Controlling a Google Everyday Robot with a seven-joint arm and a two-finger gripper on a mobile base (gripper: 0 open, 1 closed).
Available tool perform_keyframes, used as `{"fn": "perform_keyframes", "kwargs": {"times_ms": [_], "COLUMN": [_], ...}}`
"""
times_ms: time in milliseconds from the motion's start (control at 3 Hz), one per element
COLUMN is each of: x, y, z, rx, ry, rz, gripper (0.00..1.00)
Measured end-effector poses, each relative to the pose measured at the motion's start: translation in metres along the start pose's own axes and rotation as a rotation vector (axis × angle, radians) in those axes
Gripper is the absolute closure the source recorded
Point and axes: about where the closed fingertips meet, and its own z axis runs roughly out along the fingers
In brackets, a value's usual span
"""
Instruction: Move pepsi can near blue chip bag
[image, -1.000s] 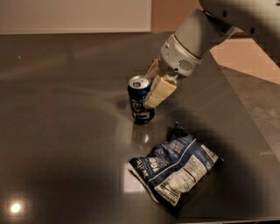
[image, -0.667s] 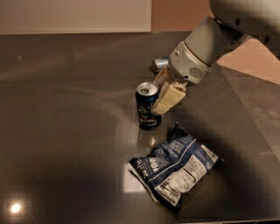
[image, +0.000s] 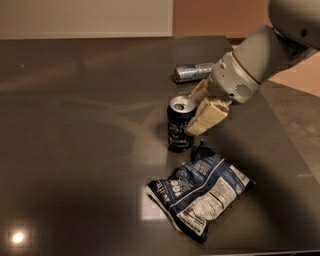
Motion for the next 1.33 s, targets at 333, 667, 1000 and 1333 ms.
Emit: {"fn": "perform_keyframes", "kwargs": {"times_ms": [333,667,1000,1333], "x": [0.0091,0.0073,0.0061,0.006], "y": [0.0046,0.0047,0.0051,0.0051], "z": [-0.0015,-0.0012,-0.0009,-0.0009], "rx": [0.018,0.017,0.018,0.018], "ry": [-0.025,-0.023,-0.023,-0.023], "rz": [0.017,0.014,0.012,0.012], "gripper": [0.36,0.12,0.0,0.0]}}
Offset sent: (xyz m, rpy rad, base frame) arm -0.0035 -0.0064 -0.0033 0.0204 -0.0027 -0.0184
